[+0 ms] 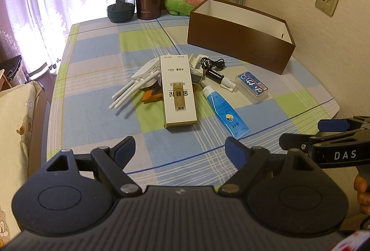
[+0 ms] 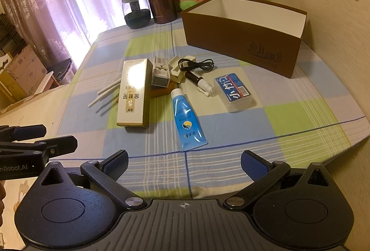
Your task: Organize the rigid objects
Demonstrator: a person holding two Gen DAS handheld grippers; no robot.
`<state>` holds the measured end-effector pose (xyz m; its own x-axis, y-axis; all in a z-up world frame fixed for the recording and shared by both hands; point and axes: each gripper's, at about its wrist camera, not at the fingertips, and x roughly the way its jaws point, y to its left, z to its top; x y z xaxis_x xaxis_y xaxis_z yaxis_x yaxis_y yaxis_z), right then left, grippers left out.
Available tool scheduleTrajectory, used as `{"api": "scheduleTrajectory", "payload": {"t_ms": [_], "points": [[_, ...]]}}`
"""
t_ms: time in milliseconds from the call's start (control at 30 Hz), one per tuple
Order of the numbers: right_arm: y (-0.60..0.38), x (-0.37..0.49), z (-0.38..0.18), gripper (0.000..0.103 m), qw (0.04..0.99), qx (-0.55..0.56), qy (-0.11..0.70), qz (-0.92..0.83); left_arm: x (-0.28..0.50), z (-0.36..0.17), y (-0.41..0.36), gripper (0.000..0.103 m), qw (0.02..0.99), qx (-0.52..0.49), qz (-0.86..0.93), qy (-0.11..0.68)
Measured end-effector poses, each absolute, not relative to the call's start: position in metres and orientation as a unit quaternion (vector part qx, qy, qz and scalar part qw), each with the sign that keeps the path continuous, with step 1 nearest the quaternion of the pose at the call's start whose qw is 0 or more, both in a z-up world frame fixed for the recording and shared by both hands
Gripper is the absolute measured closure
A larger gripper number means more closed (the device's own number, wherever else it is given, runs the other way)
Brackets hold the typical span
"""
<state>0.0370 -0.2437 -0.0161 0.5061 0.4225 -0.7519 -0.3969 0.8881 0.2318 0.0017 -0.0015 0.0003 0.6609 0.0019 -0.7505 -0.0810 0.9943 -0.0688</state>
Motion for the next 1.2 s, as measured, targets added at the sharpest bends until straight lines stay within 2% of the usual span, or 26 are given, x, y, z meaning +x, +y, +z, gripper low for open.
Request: {"api": "scheduleTrajectory", "payload": {"t_ms": [1200], "points": [[-0.243,0.045,-0.0117,0.002,0.868,0.014,0.438,0.236,0.0057,0.001,-0.001,0.021,0.91,-0.048,0.023,0.411]]}}
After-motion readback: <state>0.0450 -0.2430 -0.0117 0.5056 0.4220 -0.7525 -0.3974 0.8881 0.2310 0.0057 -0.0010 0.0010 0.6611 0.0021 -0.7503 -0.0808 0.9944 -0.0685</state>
